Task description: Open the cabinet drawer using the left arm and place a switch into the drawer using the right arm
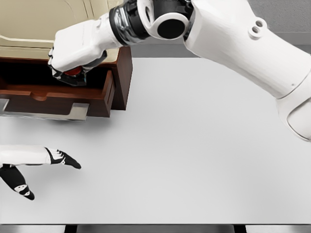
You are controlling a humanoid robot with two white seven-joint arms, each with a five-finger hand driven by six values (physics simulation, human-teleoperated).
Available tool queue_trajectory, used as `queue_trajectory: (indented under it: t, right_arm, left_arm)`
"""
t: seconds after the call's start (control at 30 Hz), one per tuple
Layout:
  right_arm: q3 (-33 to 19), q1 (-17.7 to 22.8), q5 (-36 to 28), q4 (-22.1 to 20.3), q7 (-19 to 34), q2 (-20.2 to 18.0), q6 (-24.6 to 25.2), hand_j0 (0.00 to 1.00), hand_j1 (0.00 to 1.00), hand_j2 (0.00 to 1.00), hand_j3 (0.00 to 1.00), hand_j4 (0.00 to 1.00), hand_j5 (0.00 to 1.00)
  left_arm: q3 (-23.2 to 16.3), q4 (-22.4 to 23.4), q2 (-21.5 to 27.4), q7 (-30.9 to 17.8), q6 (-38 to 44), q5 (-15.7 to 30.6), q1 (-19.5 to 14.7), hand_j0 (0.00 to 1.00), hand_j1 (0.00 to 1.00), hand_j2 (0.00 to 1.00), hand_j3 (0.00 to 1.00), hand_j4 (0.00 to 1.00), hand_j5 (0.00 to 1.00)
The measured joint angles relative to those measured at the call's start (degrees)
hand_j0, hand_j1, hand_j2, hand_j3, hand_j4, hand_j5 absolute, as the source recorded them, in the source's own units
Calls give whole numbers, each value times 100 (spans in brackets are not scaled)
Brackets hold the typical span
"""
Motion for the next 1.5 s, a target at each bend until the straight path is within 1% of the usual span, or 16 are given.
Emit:
queue_trajectory:
  t: [0.23,0.43,0.6,0.63,0.8,0.87,0.93,0.97,1.0,1.27,1.33,1.37,1.4,1.43,1.47,1.5]
  right_arm:
    - [58,-70,10,603,-1,377,0,32,32,32,32,32,32]
    - [79,-114,11,920,0,600,0,32,32,32,32,32,32]
    - [100,-149,41,1284,2,652,-1,32,32,32,32,32,32]
    - [103,-149,47,1333,2,655,-2,34,34,34,34,34,34]
    - [153,-193,65,1430,3,662,-2,35,35,35,35,35,35]
    - [189,-220,62,1442,3,663,-2,37,37,37,37,37,37]
    - [206,-229,59,1447,4,663,-3,43,43,43,43,43,43]
    - [213,-229,60,1448,2,663,-2,66,66,66,66,66,66]
    - [218,-246,63,1448,2,663,-1,100,100,100,100,100,100]
    - [224,-308,80,1415,1,664,-1,100,100,100,100,100,100]
    - [218,-308,87,1314,1,663,-2,100,100,100,100,100,100]
    - [212,-273,94,1169,2,662,-4,100,100,100,100,100,100]
    - [199,-185,99,881,2,637,-5,100,100,100,100,100,100]
    - [176,-88,92,461,2,507,-4,100,100,100,100,100,100]
    - [133,-9,89,-62,1,262,-3,100,100,100,100,100,100]
    - [59,167,87,-608,1,-62,-3,100,100,100,100,100,100]
  left_arm:
    - [-8,3,-23,0,0,-56,8,100,100,100,100,100,100]
    - [-17,10,-35,0,0,-101,8,100,100,100,100,100,100]
    - [-18,11,-38,0,0,-110,8,100,100,100,100,100,100]
    - [-18,12,-38,0,0,-111,8,100,100,100,100,100,100]
    - [-18,10,-39,0,0,-113,8,100,100,100,100,100,100]
    - [-18,9,-42,0,0,-120,8,100,100,100,100,100,100]
    - [-18,9,-44,0,0,-125,9,100,100,100,100,100,100]
    - [-18,10,-45,0,0,-126,8,100,100,100,100,100,100]
    - [-18,11,-45,0,0,-129,9,100,100,100,100,100,100]
    - [-18,8,-55,0,0,-138,8,100,100,100,100,100,100]
    - [-18,8,-57,0,0,-138,8,100,100,100,100,100,100]
    - [-18,6,-58,0,0,-139,8,100,100,100,100,100,100]
    - [-19,6,-58,0,-1,-142,6,100,100,100,100,100,100]
    - [-20,5,-59,0,0,-139,8,100,100,100,100,100,100]
    - [-21,5,-61,0,-1,-141,7,100,100,100,100,100,100]
    - [-22,4,-61,0,-1,-142,6,100,100,100,100,100,100]
